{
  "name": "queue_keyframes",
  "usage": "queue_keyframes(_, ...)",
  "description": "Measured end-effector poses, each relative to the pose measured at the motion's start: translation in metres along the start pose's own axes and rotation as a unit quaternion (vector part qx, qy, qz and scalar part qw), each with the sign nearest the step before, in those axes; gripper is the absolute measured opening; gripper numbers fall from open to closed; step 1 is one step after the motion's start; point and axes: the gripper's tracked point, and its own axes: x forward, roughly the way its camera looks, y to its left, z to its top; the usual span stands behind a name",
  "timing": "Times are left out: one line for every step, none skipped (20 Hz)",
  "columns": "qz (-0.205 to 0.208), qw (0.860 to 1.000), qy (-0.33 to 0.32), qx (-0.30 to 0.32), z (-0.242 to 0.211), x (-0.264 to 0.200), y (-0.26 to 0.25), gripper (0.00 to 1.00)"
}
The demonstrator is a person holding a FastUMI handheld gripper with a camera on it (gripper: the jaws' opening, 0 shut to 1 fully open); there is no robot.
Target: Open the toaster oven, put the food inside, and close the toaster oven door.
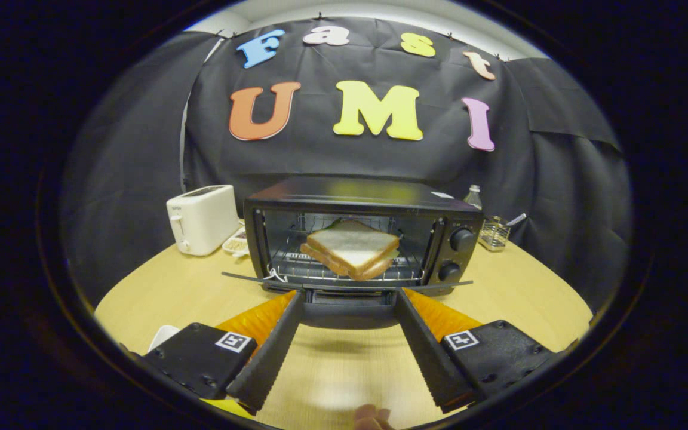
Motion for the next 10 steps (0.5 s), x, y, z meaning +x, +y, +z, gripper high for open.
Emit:
queue_keyframes(0.001, 1.0, -0.003, 0.003, 0.006, 0.002, 0.0, 1.0)
queue_keyframes(0.001, 1.0, -0.005, 0.006, 0.014, 0.006, 0.0, 1.0)
queue_keyframes(0.001, 1.0, -0.008, 0.011, 0.025, 0.011, 0.0, 1.0)
queue_keyframes(0.01, 1.0, -0.006, 0.017, 0.034, 0.017, 0.004, 1.0)
queue_keyframes(0.012, 1.0, -0.004, 0.023, 0.039, 0.02, 0.006, 1.0)
queue_keyframes(0.007, 1.0, -0.004, 0.029, 0.048, 0.022, 0.001, 1.0)
queue_keyframes(0.007, 0.999, -0.006, 0.034, 0.056, 0.022, 0.001, 1.0)
queue_keyframes(0.007, 0.999, -0.01, 0.04, 0.064, 0.021, 0.003, 1.0)
queue_keyframes(0.005, 0.999, -0.011, 0.041, 0.07, 0.018, 0.004, 1.0)
queue_keyframes(0.003, 0.999, -0.016, 0.04, 0.076, 0.013, 0.003, 1.0)
